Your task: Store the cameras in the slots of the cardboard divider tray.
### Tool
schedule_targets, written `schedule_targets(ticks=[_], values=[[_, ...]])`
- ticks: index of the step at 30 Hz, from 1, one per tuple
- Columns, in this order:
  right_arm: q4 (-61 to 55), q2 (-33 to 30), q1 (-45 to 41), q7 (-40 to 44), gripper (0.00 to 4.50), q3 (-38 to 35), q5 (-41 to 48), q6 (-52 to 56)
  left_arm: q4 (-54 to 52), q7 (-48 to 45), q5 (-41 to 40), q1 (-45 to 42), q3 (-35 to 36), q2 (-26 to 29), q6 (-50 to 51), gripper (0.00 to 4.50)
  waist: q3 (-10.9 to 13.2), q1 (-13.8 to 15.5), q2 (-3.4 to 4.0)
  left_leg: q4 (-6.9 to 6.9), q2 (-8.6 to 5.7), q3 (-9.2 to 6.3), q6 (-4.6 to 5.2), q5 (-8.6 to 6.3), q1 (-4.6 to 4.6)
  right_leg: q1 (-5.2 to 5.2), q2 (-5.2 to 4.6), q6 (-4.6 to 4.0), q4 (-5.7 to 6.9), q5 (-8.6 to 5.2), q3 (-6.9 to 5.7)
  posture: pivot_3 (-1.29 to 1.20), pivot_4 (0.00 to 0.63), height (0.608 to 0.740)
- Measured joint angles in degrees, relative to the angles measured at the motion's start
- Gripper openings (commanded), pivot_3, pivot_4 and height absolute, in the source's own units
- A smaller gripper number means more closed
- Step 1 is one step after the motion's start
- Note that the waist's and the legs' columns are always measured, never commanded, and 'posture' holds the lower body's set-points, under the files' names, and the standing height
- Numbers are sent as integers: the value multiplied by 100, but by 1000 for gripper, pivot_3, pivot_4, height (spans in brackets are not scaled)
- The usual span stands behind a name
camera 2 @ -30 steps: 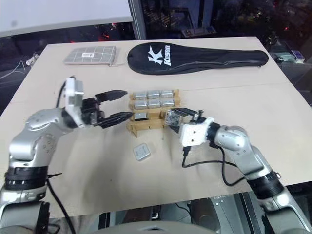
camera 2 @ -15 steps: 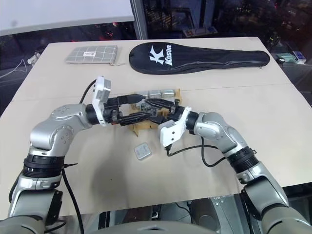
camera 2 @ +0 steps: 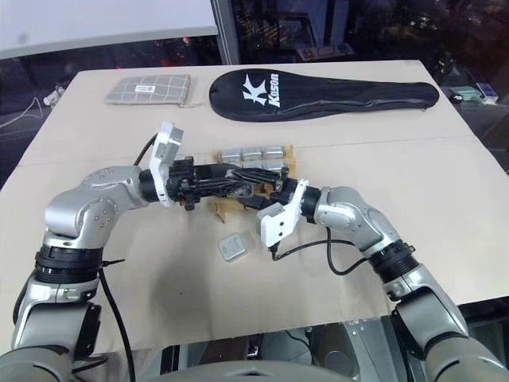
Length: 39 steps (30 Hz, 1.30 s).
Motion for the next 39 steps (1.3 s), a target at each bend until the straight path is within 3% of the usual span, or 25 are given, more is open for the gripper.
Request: schedule_targets(ticks=[10, 11, 15, 22, 26, 28, 30, 32, 35, 39], values=[[51, 111, 0, -77, 1919, 11, -112, -75, 41, -203, -1, -71, -3, 175, 208, 765, 0, 0, 0, 0, 0, 0, 0, 0, 0, 0, 0, 0, 0, 0, 0, 0, 150, 740], [51, 114, 0, -77, 2726, 11, -112, -75, 46, -208, -2, -77, -3, 178, 216, 765, 0, 0, 0, 0, 0, 0, 0, 0, 0, 0, 0, 0, 0, 0, 0, 0, 150, 740], [21, 162, 12, -84, 4294, -1, -77, 81, 141, -219, 43, -109, -91, 192, 339, 765, 0, 0, 0, 0, 0, -1, 0, 0, 0, 0, 0, 0, 1, 0, 0, 0, 150, 740], [-775, -261, 646, 204, 4413, -284, 683, 631, 377, -430, 289, -293, -271, 28, -185, 765, 2, 29, 2, 3, -3, -5, 0, 0, -9, 0, -3, 0, -3, 0, -4, 0, 150, 740], [-1856, -895, 1467, 809, 4413, -794, 2095, 1723, 657, -462, 580, -353, -387, -198, -698, 765, 1, 45, 1, 6, -4, -13, 2, 0, -13, 2, -4, 0, -5, 0, -10, 0, 150, 740], [-2548, -1199, 2100, 1072, 4413, -1280, 3434, 3087, 934, -457, 836, -394, -437, -421, -1263, 765, 1, 50, 1, 12, -3, -13, 2, -1, -14, 3, -4, -1, -3, 0, -11, 0, 150, 740], [-2677, -1285, 2212, 1116, 4413, -1409, 3744, 3407, 999, -440, 885, -404, -439, -483, -1407, 765, 1, 47, 1, 12, -4, -11, 2, -1, -12, 4, -4, -1, -3, 0, -9, 0, 150, 740], [-3222, -1887, 2914, 1539, 4413, -2375, 5674, 4864, 1439, -428, 1303, -528, -495, -726, -2313, 765, 0, 44, 1, 12, -4, -11, 4, -2, -5, 9, -2, 0, -2, 0, -8, 0, 150, 740], [-3163, -2311, 3560, 2133, 4413, -3367, 6744, 5480, 1891, -451, 1551, -587, -496, -800, -2856, 765, 0, 74, 0, 11, -4, -15, 5, -2, -6, 17, -1, 1, -9, 0, -11, 0, 150, 740], [-2905, -2476, 4304, 3145, 4413, -4163, 7385, 5678, 2238, -456, 1700, -677, -492, -1021, -3269, 765, 1, 92, -2, 12, -4, -16, 7, -3, -5, 20, -1, 3, -11, 0, -12, 0, 150, 740]])
